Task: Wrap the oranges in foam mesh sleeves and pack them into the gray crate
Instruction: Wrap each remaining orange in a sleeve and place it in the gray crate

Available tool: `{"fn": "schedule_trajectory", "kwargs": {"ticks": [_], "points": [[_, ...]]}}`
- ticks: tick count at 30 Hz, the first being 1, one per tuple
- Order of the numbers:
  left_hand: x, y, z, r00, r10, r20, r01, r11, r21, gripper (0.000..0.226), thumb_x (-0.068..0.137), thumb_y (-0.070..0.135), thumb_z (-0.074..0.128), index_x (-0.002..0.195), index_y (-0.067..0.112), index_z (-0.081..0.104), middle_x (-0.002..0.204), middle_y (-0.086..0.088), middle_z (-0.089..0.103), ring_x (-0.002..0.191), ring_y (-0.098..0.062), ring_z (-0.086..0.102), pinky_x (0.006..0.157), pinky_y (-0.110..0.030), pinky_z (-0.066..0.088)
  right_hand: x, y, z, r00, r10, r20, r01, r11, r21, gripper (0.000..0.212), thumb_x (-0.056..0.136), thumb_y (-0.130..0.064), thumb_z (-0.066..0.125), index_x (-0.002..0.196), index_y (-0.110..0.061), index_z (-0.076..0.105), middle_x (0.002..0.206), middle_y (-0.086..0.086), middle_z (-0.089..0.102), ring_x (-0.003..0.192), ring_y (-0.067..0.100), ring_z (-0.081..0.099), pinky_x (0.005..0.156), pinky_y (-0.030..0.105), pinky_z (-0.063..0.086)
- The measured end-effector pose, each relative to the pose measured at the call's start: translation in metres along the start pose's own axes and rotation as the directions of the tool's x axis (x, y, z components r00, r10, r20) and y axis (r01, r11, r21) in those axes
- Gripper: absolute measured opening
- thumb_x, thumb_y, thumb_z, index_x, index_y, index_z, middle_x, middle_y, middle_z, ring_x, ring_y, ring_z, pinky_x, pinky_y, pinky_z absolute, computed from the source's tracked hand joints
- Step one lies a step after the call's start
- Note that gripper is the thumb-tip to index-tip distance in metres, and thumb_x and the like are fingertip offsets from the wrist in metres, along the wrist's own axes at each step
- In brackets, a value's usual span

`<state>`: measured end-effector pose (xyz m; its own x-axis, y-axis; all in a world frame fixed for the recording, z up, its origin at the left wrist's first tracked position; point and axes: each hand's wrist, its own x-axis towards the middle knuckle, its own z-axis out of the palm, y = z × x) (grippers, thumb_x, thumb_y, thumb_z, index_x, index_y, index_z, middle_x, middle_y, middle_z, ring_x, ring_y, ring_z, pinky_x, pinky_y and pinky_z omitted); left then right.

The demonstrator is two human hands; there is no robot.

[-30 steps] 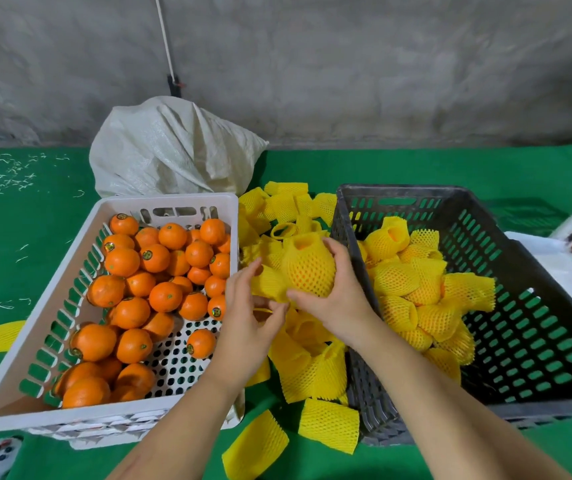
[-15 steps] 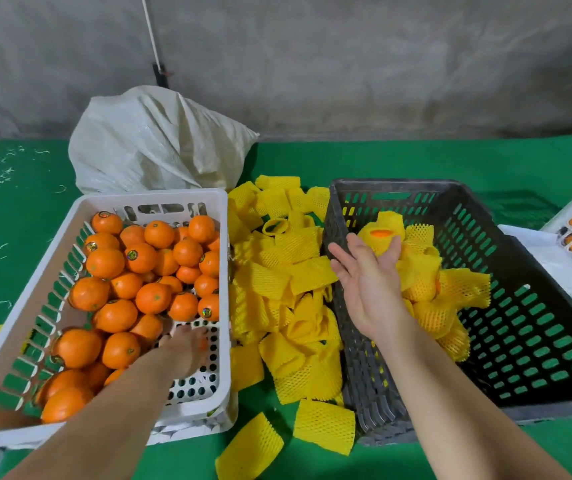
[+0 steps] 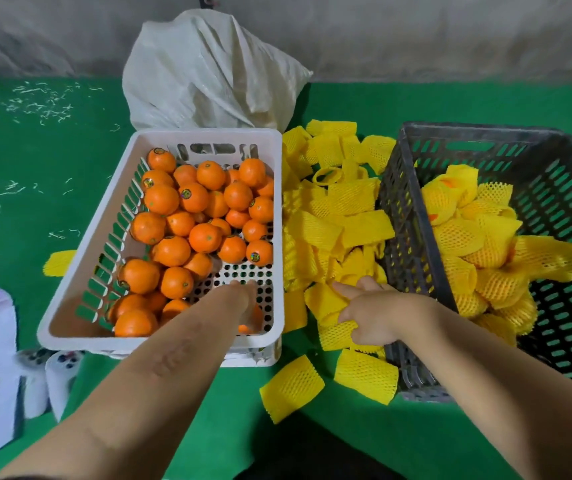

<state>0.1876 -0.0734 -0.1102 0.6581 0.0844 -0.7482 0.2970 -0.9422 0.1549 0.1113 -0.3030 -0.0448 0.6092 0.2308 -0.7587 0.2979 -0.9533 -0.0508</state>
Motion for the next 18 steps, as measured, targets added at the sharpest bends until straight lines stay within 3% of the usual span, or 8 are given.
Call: {"fn": "schedule_trajectory", "kwargs": {"ticks": [3, 5, 7, 10, 12, 13, 15, 18], "points": [[0.003, -0.004, 0.008, 1.0, 0.024, 0.019, -0.024, 1.0, 0.012, 0.062, 0.097, 0.041, 0.061, 0.153, 0.02, 0.044, 0.136, -0.009, 0.057, 0.119, -0.028, 0.057, 0.109, -0.04, 0.047, 0.003, 0.002, -0.001, 0.999, 0.037, 0.034, -0.035, 0.998, -0.059, 0.048, 0.102, -0.032, 0.048, 0.149, -0.022, 0.052, 0.17, -0.011, -0.014, 0.154, 0.032, 0.002, 0.124, 0.048, 0.018], [0.006, -0.007, 0.007, 0.998, 0.055, 0.009, -0.055, 0.998, -0.025, 0.065, 0.095, 0.042, 0.066, 0.152, 0.021, 0.042, 0.139, -0.007, 0.058, 0.12, -0.027, 0.057, 0.107, -0.038, 0.046, 0.005, 0.002, 0.001, 0.997, 0.056, 0.057, -0.053, 0.997, -0.06, 0.051, 0.103, -0.033, 0.046, 0.151, -0.016, 0.048, 0.171, -0.01, -0.008, 0.153, 0.032, 0.004, 0.124, 0.048, 0.018], [0.007, -0.009, 0.004, 1.0, 0.007, -0.012, -0.01, 0.978, -0.207, 0.07, 0.096, 0.038, 0.069, 0.154, 0.016, 0.036, 0.143, -0.006, 0.054, 0.118, -0.025, 0.057, 0.108, -0.036, 0.048, 0.007, 0.003, 0.001, 0.998, 0.041, 0.043, -0.038, 0.997, -0.066, 0.054, 0.105, -0.036, 0.043, 0.154, -0.011, 0.042, 0.172, -0.008, -0.001, 0.154, 0.032, 0.006, 0.124, 0.049, 0.018], [0.004, -0.006, -0.003, 0.994, -0.089, -0.067, 0.023, 0.751, -0.66, 0.057, 0.105, 0.03, 0.06, 0.154, 0.01, 0.039, 0.142, -0.011, 0.057, 0.101, -0.022, 0.06, 0.087, -0.024, 0.057, 0.006, 0.003, -0.004, 0.997, 0.005, -0.08, -0.001, 0.999, 0.048, 0.058, 0.108, -0.041, 0.043, 0.155, -0.007, 0.038, 0.17, -0.002, 0.012, 0.152, 0.034, 0.017, 0.122, 0.048, 0.023], [0.0, -0.008, -0.013, 0.99, -0.046, -0.131, -0.071, 0.637, -0.767, 0.045, 0.102, 0.035, 0.065, 0.138, 0.01, 0.053, 0.122, -0.011, 0.064, 0.1, -0.024, 0.063, 0.086, -0.034, 0.058, 0.006, 0.002, -0.011, 0.956, -0.031, -0.293, 0.086, 0.98, 0.178, 0.049, 0.105, -0.037, 0.053, 0.144, -0.007, 0.053, 0.158, 0.006, 0.038, 0.142, 0.031, 0.039, 0.113, 0.041, 0.035], [-0.005, -0.008, -0.018, 0.981, 0.0, -0.195, -0.16, 0.567, -0.808, 0.043, 0.099, 0.039, 0.069, 0.128, 0.01, 0.055, 0.115, -0.009, 0.064, 0.102, -0.026, 0.063, 0.086, -0.039, 0.058, 0.006, 0.003, -0.015, 0.904, -0.03, -0.426, 0.143, 0.961, 0.236, 0.039, 0.103, -0.036, 0.059, 0.131, -0.009, 0.065, 0.141, 0.007, 0.053, 0.129, 0.027, 0.051, 0.103, 0.037, 0.041], [-0.021, -0.005, -0.027, 0.964, 0.09, -0.252, -0.266, 0.413, -0.871, 0.045, 0.096, 0.045, 0.071, 0.123, 0.011, 0.056, 0.117, -0.006, 0.063, 0.105, -0.025, 0.063, 0.083, -0.037, 0.057, 0.005, 0.006, -0.019, 0.78, 0.051, -0.624, 0.237, 0.898, 0.369, 0.02, 0.096, -0.033, 0.07, 0.103, -0.014, 0.074, 0.105, -0.001, 0.063, 0.097, 0.016, 0.061, 0.078, 0.032, 0.045], [-0.059, 0.008, -0.033, 0.934, 0.218, -0.285, -0.301, 0.043, -0.953, 0.034, 0.099, 0.049, 0.068, 0.121, 0.023, 0.064, 0.122, 0.001, 0.07, 0.104, -0.02, 0.066, 0.079, -0.031, 0.057, 0.007, 0.015, -0.021, 0.683, 0.206, -0.701, 0.38, 0.719, 0.582, 0.016, 0.091, -0.022, 0.077, 0.097, -0.021, 0.063, 0.081, -0.007, 0.056, 0.064, 0.003, 0.05, 0.057, 0.022, 0.038]]}}
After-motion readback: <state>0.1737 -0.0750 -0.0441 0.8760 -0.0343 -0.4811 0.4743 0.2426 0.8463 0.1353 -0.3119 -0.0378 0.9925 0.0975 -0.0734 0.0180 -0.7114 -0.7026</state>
